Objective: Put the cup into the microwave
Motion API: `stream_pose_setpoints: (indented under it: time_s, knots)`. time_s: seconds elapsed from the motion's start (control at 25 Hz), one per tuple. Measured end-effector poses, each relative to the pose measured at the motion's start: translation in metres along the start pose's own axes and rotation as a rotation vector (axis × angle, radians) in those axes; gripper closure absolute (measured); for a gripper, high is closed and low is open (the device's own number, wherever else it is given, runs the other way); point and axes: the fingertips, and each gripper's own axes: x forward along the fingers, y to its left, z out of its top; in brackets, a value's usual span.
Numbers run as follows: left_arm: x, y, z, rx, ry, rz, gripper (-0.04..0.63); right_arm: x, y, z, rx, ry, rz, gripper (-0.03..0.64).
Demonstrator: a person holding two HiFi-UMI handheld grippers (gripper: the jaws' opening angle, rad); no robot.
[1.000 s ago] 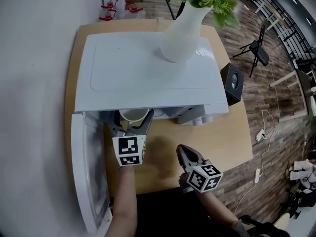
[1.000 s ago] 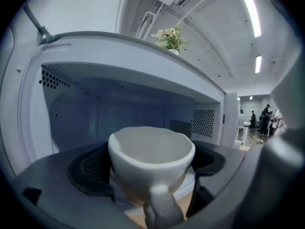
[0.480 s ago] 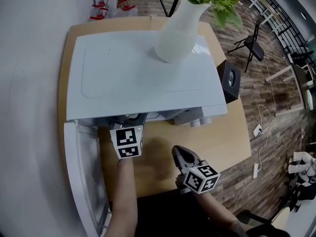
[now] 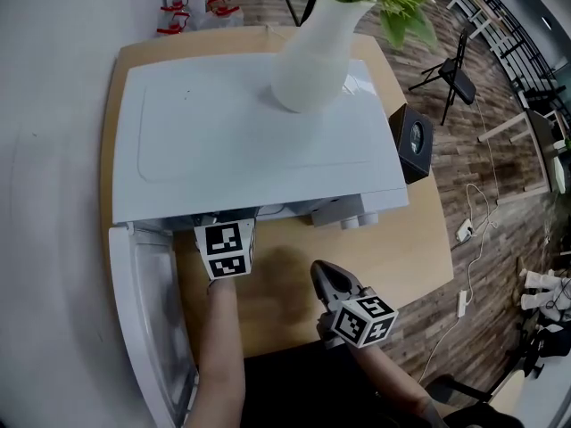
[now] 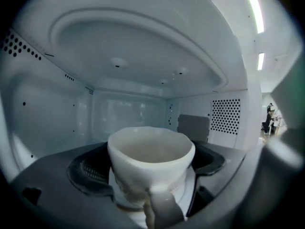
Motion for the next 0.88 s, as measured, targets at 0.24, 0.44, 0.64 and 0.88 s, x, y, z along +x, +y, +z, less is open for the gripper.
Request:
stream_pose_setpoints:
  time_s: [0.24, 0.44, 0.64, 0.88]
  knots:
    - [0.002, 0.0, 0.0, -0.005, 0.003, -0.017, 0.118, 0.0, -0.001, -0.002, 0.006, 0.004, 0.006, 0.623]
    - [0.001, 0.001, 0.001, 0.003, -0.017, 0.002, 0.117, -0.004, -0.004, -0.006, 0.01, 0.009, 0.007, 0.623]
    - [-0.001, 0.001, 0.005, 0.04, -0.05, 0.057, 0.117, -0.01, -0.007, -0.007, 0.016, 0.003, 0.003, 0.623]
    - [-0.007, 0.003, 0.003, 0.019, -0.05, 0.082, 0.117, -0.017, -0.014, -0.005, 0.021, -0.013, -0.004, 0.623]
